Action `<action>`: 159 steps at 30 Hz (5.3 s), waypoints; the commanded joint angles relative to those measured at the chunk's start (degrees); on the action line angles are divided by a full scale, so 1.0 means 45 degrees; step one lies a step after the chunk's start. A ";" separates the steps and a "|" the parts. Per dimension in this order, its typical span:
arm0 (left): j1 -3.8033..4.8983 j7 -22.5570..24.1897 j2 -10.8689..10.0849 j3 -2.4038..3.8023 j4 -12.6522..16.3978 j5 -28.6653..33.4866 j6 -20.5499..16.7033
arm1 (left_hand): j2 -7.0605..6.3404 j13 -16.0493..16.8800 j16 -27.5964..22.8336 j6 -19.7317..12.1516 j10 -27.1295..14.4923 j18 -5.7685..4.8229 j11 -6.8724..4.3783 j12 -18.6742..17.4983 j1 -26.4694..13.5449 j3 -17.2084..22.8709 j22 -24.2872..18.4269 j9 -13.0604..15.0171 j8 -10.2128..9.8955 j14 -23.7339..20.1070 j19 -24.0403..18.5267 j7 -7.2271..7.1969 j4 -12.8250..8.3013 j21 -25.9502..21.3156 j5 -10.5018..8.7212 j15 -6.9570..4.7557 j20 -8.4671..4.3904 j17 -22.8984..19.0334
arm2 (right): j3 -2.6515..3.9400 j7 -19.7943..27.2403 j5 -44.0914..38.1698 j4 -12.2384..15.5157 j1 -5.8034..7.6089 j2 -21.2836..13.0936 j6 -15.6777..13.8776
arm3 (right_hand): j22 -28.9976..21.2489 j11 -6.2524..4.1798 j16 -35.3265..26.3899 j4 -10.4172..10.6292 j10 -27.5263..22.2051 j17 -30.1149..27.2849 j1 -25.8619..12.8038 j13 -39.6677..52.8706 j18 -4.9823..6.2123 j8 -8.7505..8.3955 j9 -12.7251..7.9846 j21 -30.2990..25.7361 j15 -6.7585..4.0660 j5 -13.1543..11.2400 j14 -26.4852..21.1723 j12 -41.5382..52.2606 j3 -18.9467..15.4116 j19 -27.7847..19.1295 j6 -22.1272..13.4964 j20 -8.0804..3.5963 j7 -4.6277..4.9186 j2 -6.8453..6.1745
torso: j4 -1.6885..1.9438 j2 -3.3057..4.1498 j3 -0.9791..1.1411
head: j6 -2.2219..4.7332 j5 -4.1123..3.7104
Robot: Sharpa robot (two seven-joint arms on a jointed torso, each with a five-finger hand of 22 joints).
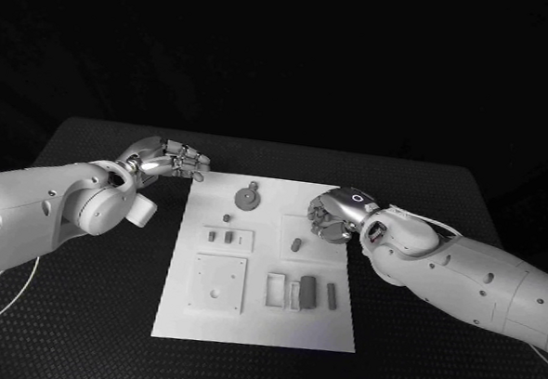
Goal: Assemble the parts on the task board
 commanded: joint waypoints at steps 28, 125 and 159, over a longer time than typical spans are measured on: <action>0.0011 -0.0064 0.0015 0.0008 0.0010 0.0093 0.0300 | 0.0139 -0.0043 -0.0136 -0.0054 -0.0065 -0.0089 0.0069 -0.0096 -0.0048 -0.0125 -0.0111 -0.0033 -0.0049 0.0084 0.0072 0.0080 -0.0001 0.0036 -0.0089 0.0028 -0.0013 0.0067 | -0.0194 -0.0679 -0.1013 -0.0256 -0.0007 0.0235 0.0915 | 0.0272 -0.0160 0.0112 0.0007 0.0426 0.0454 0.0144 0.0238 0.0073 0.0077 -0.0016 0.0082 -0.0157 -0.0008 0.0384 0.0123 0.0126 0.0421 0.0410 -0.0134 -0.0067 0.0321 | 0.0006 -0.0002 0.0001 | -0.0058 0.0005; 0.0014 -0.0140 0.0042 0.0008 -0.0150 0.0093 0.0283 | 0.0181 -0.0107 -0.0277 -0.0102 -0.0148 -0.0093 0.0109 -0.0147 -0.0051 -0.0218 -0.0301 -0.0049 -0.0052 0.0097 0.0072 0.0096 0.0000 0.0043 -0.0087 0.0037 -0.0007 0.0189 | 0.0944 0.0840 0.5614 0.2983 0.0234 -0.0183 0.1713 | 0.0248 -0.0473 0.0003 -0.0015 0.1101 0.1413 0.0225 0.0735 0.0059 0.0236 0.0087 0.0291 -0.0459 -0.0005 0.1144 0.0165 0.0302 0.1221 0.1099 -0.0433 -0.0314 0.0794 | 0.0004 -0.0005 -0.0011 | 0.0049 0.1281; 0.0022 -0.0203 0.0223 0.0008 -0.0038 0.0097 0.0282 | 0.0175 -0.0116 -0.0309 -0.0094 -0.0148 -0.0093 0.0110 -0.0147 -0.0043 -0.0234 -0.0341 -0.0049 -0.0042 0.0099 0.0071 0.0092 -0.0002 0.0043 -0.0088 0.0039 -0.0004 0.0216 | -0.0203 0.1149 0.2328 0.1664 0.0130 0.2101 0.2021 | 0.0251 -0.0457 -0.0072 -0.0026 0.1074 0.1468 0.0215 0.0757 0.0065 0.0213 0.0100 0.0247 -0.0437 -0.0006 0.1128 0.0119 0.0294 0.1182 0.1054 -0.0425 -0.0300 0.0856 | 0.0011 -0.0002 -0.0015 | -0.0339 0.2771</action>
